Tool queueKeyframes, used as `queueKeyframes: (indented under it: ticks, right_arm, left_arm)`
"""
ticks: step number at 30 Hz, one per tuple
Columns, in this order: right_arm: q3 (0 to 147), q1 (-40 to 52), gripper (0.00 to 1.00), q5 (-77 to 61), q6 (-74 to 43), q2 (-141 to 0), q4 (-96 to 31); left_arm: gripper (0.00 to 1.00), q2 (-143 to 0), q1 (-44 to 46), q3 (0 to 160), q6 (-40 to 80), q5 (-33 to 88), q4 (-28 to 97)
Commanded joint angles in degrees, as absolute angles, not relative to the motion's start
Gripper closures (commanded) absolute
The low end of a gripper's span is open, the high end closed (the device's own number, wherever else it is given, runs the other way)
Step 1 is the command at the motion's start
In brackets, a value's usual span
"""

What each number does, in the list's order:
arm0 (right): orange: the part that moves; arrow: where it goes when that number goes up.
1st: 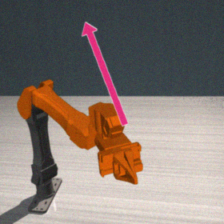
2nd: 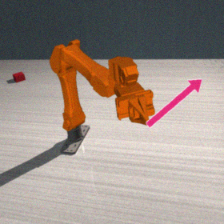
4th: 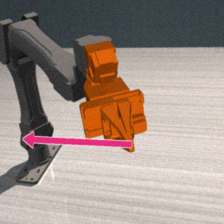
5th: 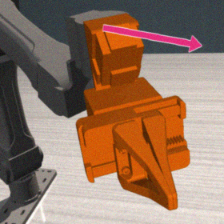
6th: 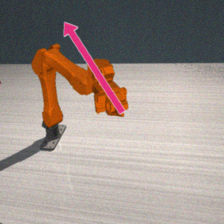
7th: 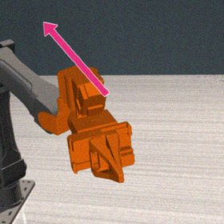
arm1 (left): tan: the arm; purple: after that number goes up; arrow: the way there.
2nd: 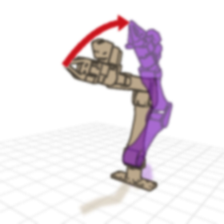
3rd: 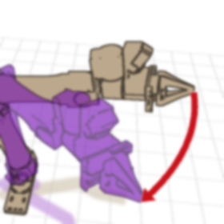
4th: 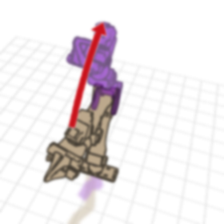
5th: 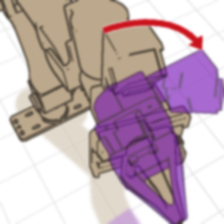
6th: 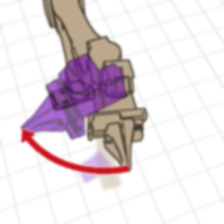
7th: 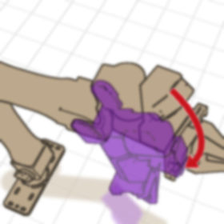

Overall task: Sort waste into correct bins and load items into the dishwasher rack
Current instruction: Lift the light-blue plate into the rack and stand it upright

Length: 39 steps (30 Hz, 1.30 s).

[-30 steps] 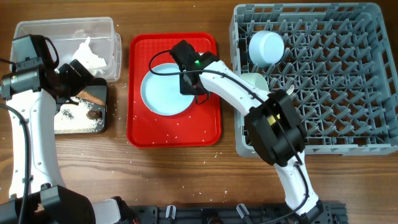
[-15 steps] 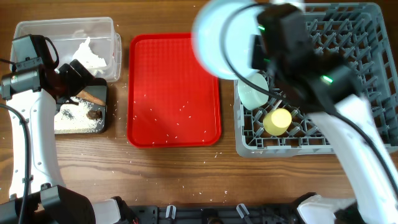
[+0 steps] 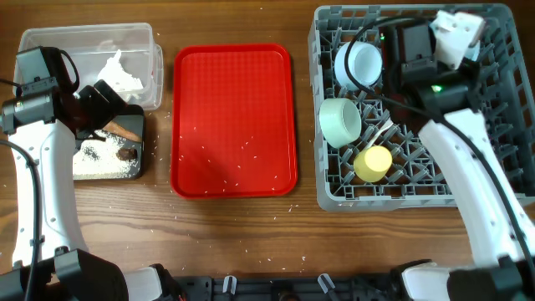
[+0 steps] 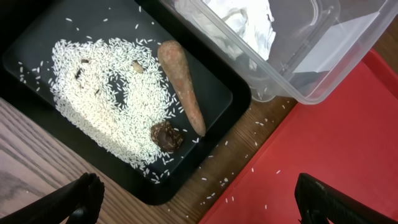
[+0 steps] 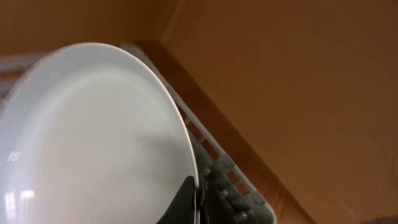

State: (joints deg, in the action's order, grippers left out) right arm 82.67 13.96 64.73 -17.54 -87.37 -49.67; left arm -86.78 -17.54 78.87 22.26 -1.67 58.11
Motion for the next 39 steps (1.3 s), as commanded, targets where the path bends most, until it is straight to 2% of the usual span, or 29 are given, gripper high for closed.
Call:
queueKeyframes:
  ticks: [1, 3, 7, 12, 21, 24, 31, 39]
  right_arm:
    - [78.74, 11.09, 0.95, 65.87, -4.16, -90.06, -39.55]
    - [78.61, 8.51, 0.96, 61.52, 0.49, -91.46, -35.09]
    - [78.61, 4.73, 0.96, 41.28, 17.65, -91.72, -31.73]
    - [78.61, 2.13, 0.96, 29.41, 26.92, -91.90, -30.41]
    - [78.61, 1.96, 0.96, 30.48, 26.04, -94.19, -29.36]
    - [78.70, 1.39, 0.96, 37.93, 22.76, -92.71, -23.46]
    - [78.63, 1.04, 0.96, 37.12, 44.12, -89.56, -19.44]
    - [78.61, -0.19, 0.96, 30.72, 45.93, -94.98, -27.11]
  left_arm:
    - [0.00, -87.11, -17.80, 79.50, 22.98, -2.02, 58.11]
    - [0.00, -87.11, -17.80, 79.50, 22.98, -2.02, 58.11]
    - [0.00, -87.11, -17.80, 79.50, 22.98, -2.02, 58.11]
    - [0.00, -87.11, -17.80, 79.50, 22.98, -2.02, 58.11]
    - [0.00, -87.11, -17.80, 79.50, 22.98, -2.02, 58.11]
    - [0.00, -87.11, -17.80, 79.50, 22.98, -2.02, 58.11]
    - [0.00, -87.11, -17.80, 79.50, 22.98, -2.02, 58.11]
    - [0.00, -87.11, -17.80, 79.50, 22.98, -2.02, 58.11]
